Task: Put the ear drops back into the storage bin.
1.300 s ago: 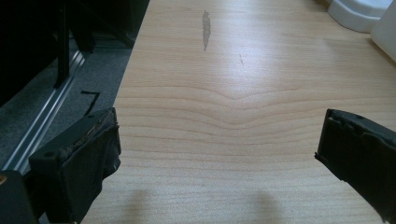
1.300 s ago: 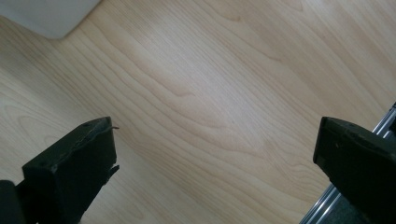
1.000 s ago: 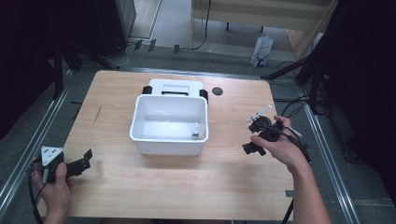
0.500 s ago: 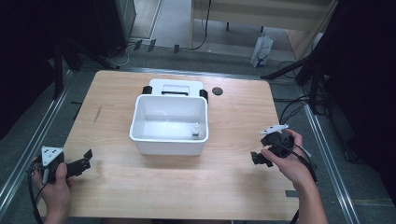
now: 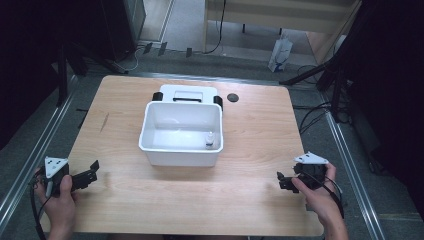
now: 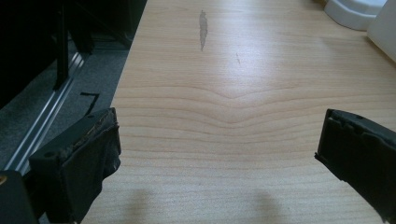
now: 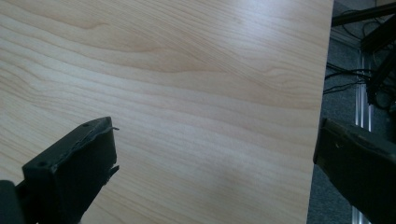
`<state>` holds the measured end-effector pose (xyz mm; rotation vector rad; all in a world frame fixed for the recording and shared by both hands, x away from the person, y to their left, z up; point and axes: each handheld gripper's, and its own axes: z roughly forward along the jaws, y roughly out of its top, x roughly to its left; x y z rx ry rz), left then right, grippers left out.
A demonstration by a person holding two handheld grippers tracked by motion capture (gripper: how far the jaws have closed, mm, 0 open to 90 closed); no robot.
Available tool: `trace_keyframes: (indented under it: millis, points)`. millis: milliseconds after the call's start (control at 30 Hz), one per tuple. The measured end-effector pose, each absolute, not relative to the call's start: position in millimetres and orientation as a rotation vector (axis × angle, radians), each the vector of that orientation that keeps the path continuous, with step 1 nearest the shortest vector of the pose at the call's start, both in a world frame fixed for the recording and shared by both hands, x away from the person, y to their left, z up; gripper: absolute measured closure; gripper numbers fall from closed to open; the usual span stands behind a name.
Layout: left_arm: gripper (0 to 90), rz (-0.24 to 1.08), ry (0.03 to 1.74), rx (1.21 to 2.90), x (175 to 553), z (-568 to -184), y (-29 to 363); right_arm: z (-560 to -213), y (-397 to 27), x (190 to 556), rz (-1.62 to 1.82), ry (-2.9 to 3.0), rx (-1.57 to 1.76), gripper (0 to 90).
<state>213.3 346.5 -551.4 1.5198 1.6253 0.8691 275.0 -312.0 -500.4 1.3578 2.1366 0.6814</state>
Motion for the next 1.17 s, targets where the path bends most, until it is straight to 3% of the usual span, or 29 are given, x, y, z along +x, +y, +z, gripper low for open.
trace_keyframes:
  millis: [567,1167]
  points:
    - [0.2,0.855,1.631,1.507,212.7,-551.4,347.9,-547.0,-357.0,224.2,0.987,1.846,1.508,0.0]
    - [0.4,0.847,1.637,1.517,212.8,-551.8,347.2,-547.3,-362.8,219.0,1.038,1.754,1.550,0.0]
